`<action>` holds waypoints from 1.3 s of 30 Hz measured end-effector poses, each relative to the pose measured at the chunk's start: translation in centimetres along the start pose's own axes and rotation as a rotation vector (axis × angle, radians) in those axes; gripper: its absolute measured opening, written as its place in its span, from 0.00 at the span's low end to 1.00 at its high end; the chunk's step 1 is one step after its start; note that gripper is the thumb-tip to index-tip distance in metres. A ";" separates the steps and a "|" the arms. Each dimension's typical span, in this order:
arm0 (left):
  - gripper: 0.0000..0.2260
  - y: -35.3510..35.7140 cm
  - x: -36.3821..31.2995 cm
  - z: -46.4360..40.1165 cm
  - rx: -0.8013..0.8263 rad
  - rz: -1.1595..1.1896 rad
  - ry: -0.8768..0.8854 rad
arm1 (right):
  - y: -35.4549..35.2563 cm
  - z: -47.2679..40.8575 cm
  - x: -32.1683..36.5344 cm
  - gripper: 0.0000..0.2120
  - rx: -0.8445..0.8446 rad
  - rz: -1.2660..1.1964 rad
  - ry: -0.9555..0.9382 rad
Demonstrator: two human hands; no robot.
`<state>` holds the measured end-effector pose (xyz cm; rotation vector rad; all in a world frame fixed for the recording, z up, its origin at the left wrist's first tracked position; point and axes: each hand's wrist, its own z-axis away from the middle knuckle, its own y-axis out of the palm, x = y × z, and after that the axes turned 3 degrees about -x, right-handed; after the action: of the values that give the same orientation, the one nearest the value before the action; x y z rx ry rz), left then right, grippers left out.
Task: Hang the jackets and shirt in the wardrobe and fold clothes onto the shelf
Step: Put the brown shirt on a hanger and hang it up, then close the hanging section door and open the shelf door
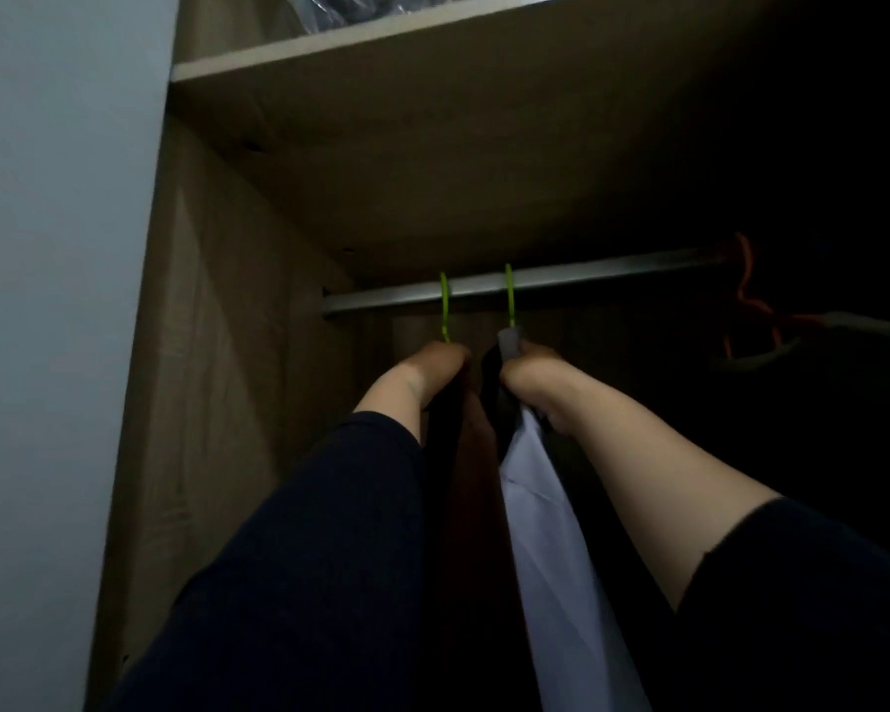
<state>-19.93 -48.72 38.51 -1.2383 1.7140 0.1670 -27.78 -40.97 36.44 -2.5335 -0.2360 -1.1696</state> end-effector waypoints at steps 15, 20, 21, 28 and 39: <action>0.20 1.2 0.1 10.1 -0.154 0.171 0.066 | -1.2 7.2 0.3 0.26 0.059 -0.302 0.118; 0.22 3.1 3.4 16.3 -0.368 0.085 0.109 | -0.8 14.8 -2.6 0.32 0.041 -0.164 -0.110; 0.20 3.4 4.0 18.1 -0.406 0.067 0.112 | -0.7 16.5 -3.3 0.32 0.033 -0.129 -0.161; 0.18 1.4 8.4 30.4 -0.668 -0.320 -0.116 | 0.0 27.6 -6.8 0.34 -0.103 0.345 -0.437; 0.19 -10.4 5.6 52.0 -1.122 -0.929 -0.449 | 4.2 44.4 1.3 0.32 0.584 0.229 -0.614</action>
<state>20.44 -26.35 11.72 -2.4281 0.4352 0.8263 5.62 -28.37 9.61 -2.2254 -0.3583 -0.1633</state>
